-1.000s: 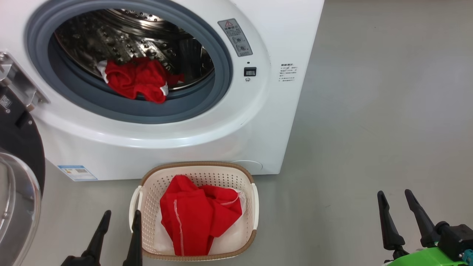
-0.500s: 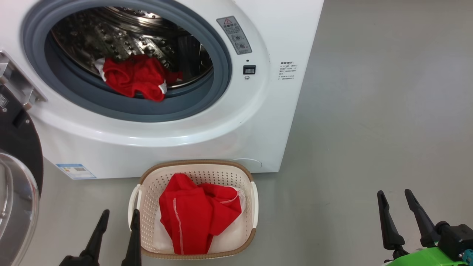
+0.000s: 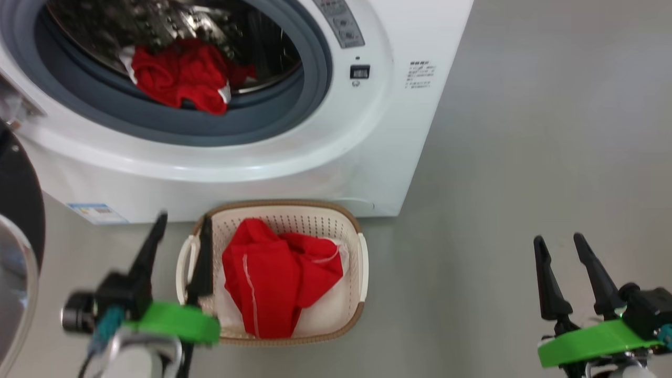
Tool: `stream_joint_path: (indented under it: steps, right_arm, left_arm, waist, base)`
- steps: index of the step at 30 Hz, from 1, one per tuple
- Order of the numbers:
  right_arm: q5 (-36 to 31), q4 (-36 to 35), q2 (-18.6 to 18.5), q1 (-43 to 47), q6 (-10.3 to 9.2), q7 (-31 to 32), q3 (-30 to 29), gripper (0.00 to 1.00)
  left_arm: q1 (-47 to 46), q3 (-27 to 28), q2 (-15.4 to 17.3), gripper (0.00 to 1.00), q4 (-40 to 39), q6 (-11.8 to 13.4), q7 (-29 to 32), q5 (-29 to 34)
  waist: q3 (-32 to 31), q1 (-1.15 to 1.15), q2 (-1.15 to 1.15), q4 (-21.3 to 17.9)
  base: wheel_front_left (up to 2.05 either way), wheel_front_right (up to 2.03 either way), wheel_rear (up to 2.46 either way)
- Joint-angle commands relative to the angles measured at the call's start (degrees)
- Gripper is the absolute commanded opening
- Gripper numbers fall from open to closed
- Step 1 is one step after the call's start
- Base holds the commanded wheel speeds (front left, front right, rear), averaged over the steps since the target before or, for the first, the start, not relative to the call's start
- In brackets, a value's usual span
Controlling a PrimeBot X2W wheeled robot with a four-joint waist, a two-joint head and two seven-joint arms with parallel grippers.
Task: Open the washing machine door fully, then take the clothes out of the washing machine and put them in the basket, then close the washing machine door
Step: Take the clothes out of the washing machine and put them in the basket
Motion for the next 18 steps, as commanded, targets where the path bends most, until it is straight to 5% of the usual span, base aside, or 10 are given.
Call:
stream_joint_path:
  steps: [1,18]
  right_arm:
    - [0.22,-1.61,-0.31,-2.59,0.37,-0.37,1.52,1.00]
    - [1.14,-2.50,-0.04,-10.80,0.37,-0.37,2.79,1.00]
  left_arm:
    - [-5.61,1.49,0.80,1.00,1.49,-0.06,-0.28,0.91]
    - [-42.71,-0.08,4.87,1.00,31.32,2.23,2.96,3.76]
  waist:
    - [4.06,0.00,0.00,-0.28]
    - [17.13,0.00,0.00,-3.33]
  base:
    - [0.00,0.00,0.00]
    - [0.00,0.00,0.00]
